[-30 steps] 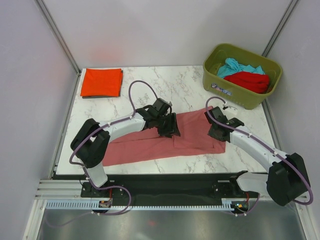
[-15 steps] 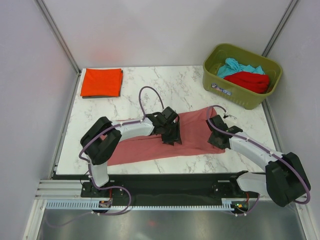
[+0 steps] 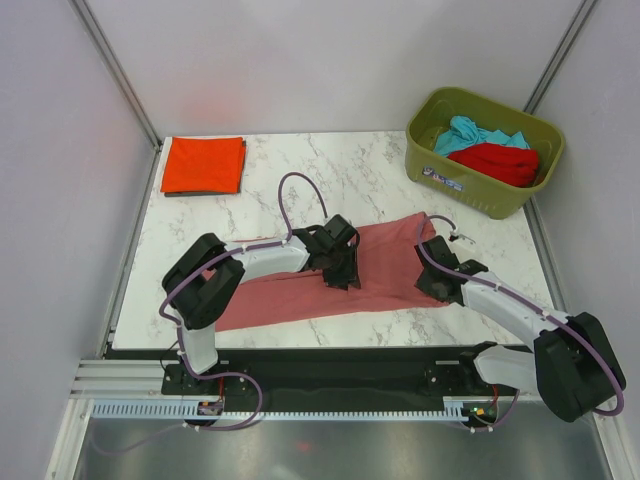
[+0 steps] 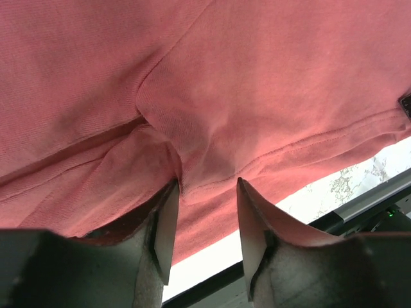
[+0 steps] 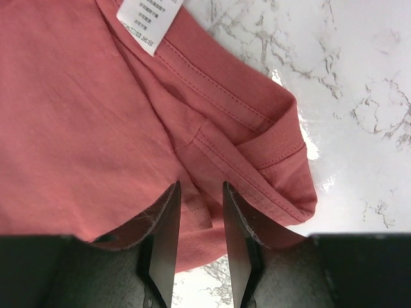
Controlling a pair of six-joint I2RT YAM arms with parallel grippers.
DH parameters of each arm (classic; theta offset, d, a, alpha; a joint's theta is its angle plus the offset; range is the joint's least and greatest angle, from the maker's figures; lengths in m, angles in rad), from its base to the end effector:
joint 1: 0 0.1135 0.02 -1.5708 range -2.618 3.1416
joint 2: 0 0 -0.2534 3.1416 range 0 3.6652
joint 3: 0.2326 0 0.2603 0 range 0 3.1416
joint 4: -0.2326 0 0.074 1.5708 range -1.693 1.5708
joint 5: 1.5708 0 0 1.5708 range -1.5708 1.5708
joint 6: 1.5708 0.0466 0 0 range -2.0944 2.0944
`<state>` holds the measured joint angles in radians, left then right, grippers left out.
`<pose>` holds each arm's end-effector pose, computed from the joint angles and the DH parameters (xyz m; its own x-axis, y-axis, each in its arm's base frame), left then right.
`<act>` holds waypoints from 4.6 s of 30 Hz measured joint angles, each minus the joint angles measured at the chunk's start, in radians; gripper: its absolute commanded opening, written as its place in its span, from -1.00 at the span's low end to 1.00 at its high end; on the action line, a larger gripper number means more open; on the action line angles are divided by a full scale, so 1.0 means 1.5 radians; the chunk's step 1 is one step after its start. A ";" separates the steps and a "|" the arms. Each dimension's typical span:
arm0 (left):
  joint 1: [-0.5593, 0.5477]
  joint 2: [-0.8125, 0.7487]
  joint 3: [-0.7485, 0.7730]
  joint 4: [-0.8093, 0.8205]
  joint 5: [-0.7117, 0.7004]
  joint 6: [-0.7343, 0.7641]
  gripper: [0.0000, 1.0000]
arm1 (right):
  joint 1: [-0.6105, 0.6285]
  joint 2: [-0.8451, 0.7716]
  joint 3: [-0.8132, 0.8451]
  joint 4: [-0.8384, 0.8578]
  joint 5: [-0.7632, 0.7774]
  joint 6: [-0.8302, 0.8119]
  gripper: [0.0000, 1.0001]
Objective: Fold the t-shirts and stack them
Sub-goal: Fold the tshirt
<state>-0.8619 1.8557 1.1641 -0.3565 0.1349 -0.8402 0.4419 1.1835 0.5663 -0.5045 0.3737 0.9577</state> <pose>0.2456 -0.2960 0.1372 -0.9692 -0.0036 -0.2463 0.1110 0.8863 -0.4496 0.2030 0.0772 0.1447 -0.6770 0.5221 -0.5188 0.5194 0.8383 0.1659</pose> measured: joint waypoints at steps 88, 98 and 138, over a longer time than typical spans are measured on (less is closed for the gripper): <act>0.035 -0.037 0.026 -0.103 0.063 0.016 -0.95 | 0.001 -0.368 -0.173 -0.029 -0.095 0.132 -1.00; 0.035 -0.021 0.008 -0.110 0.074 0.032 -0.53 | 0.001 -0.361 -0.172 -0.047 -0.089 0.126 -0.68; 0.462 0.025 0.057 -0.185 0.017 0.139 0.19 | -0.267 0.303 0.266 0.278 -0.286 -0.398 -0.12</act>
<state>-0.1684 1.8938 1.2503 -0.6346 0.1608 -0.6315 0.0422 1.6379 0.9646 -0.0868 -0.0551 0.3603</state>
